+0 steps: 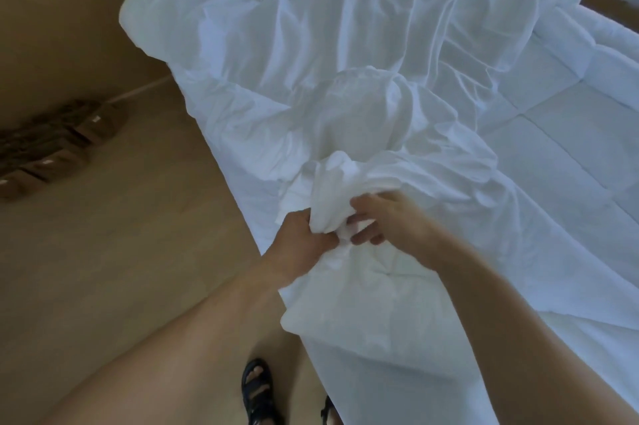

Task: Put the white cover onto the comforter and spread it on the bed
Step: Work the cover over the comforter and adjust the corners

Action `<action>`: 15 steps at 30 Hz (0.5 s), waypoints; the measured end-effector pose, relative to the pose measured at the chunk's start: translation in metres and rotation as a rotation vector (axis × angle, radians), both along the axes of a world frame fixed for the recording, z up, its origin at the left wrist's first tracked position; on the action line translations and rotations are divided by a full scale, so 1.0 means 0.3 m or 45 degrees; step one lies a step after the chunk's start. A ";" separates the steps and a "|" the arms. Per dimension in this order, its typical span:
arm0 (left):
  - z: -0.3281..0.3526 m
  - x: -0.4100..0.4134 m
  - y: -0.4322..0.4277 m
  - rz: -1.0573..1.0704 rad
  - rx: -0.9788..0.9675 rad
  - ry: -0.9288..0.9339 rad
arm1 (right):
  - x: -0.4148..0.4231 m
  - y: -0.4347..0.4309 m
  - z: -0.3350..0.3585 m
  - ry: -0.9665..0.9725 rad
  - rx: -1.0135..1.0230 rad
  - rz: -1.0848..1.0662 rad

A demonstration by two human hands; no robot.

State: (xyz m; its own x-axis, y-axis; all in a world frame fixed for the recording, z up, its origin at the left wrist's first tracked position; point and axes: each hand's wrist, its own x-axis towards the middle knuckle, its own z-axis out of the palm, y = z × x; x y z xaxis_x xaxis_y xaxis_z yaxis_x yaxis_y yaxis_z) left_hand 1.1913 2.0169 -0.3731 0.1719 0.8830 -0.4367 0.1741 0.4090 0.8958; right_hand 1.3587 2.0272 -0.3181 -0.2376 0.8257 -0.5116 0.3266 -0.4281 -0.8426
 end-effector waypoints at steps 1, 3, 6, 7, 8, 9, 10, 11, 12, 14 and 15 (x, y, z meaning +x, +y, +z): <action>0.000 -0.010 0.017 -0.096 -0.004 0.023 | 0.003 0.027 -0.006 -0.072 0.077 -0.007; -0.005 -0.028 0.057 -0.273 -0.053 0.055 | -0.006 0.079 -0.021 -0.177 0.162 0.056; -0.022 -0.051 0.109 -0.367 -0.271 -0.059 | -0.044 0.133 -0.070 -0.093 0.119 0.119; -0.028 -0.054 0.118 -0.385 -0.331 -0.120 | -0.057 0.143 -0.082 -0.056 0.087 0.120; -0.036 -0.053 0.125 -0.393 -0.366 -0.177 | -0.062 0.148 -0.097 -0.013 0.070 0.105; -0.042 -0.049 0.129 -0.368 -0.386 -0.235 | -0.063 0.148 -0.117 0.006 0.127 0.068; -0.046 -0.047 0.134 -0.303 -0.405 -0.296 | -0.060 0.136 -0.147 -0.039 0.255 -0.013; -0.048 -0.051 0.143 -0.210 -0.433 -0.355 | -0.047 0.105 -0.192 -0.133 0.429 -0.144; -0.055 -0.066 0.161 -0.118 -0.466 -0.422 | -0.036 0.061 -0.250 -0.233 0.626 -0.361; -0.059 -0.104 0.177 -0.043 -0.503 -0.532 | -0.037 -0.090 -0.340 -0.359 0.916 -0.631; -0.065 -0.124 0.181 -0.044 -0.510 -0.553 | -0.058 -0.155 -0.397 -0.413 0.949 -0.498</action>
State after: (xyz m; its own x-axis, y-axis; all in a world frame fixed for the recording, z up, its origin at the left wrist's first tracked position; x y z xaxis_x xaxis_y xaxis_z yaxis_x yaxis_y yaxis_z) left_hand 1.1540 2.0714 -0.3925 0.4352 0.6547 -0.6180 -0.1550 0.7306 0.6649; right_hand 1.3413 1.9809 -0.4372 0.1929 0.9614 0.1961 0.5426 0.0621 -0.8377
